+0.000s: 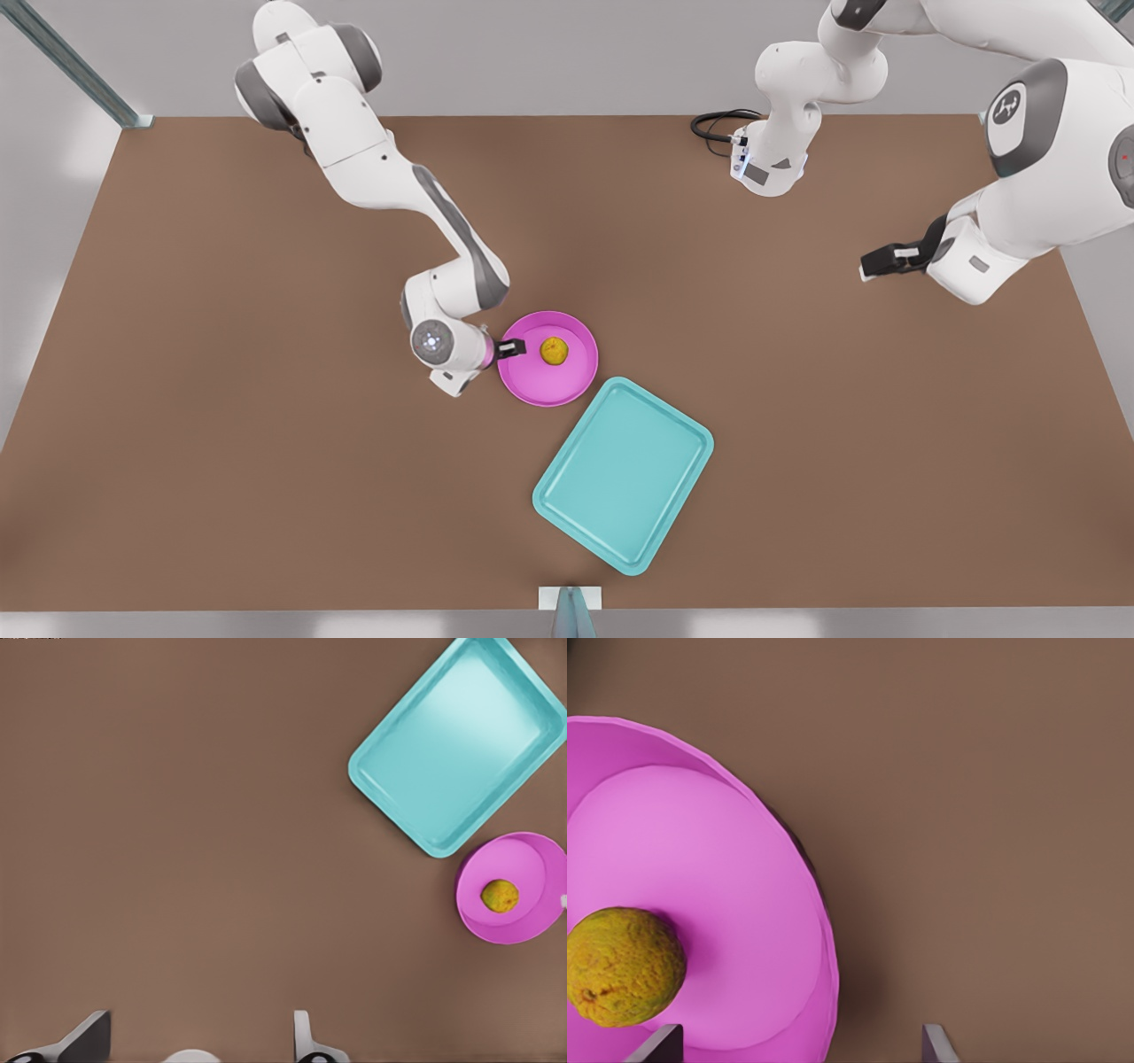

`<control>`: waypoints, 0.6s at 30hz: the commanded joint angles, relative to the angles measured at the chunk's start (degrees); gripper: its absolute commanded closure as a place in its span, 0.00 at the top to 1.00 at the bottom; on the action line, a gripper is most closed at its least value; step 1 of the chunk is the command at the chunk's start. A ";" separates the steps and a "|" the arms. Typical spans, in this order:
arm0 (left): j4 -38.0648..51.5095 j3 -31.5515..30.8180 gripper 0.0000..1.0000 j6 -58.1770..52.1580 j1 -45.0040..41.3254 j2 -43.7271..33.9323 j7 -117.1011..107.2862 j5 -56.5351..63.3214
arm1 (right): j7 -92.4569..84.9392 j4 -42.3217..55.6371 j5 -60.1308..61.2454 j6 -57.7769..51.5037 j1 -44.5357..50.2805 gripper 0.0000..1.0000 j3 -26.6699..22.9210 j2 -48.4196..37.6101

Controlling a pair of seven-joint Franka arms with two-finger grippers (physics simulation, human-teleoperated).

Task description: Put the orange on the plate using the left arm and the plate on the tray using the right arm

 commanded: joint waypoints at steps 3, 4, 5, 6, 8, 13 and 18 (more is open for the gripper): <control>0.03 0.10 1.00 -0.62 0.04 0.17 8.10 0.02 | 4.20 0.02 0.33 3.59 0.40 1.00 0.00 1.68; 0.03 0.10 1.00 -0.80 0.04 0.17 8.18 0.02 | 4.20 0.02 0.33 3.77 0.40 1.00 0.00 2.12; -0.15 0.10 1.00 -0.97 0.04 0.17 8.18 -0.07 | 4.20 0.37 0.50 3.77 0.40 1.00 0.00 2.65; -0.15 0.10 1.00 -1.06 0.04 0.08 8.18 -0.07 | 4.20 0.72 0.59 3.77 0.48 1.00 0.00 3.35; -0.59 0.10 1.00 -1.06 -0.05 0.08 8.18 -0.07 | 4.20 1.95 0.68 3.86 1.54 1.00 0.00 4.75; -0.59 0.10 1.00 -1.06 -0.05 0.17 8.18 0.02 | 4.03 3.10 0.68 3.86 1.63 0.48 0.00 5.99; -0.50 -0.16 1.00 -2.38 -0.05 -0.01 7.66 -0.16 | 4.03 3.45 1.47 3.68 1.63 0.26 0.00 6.25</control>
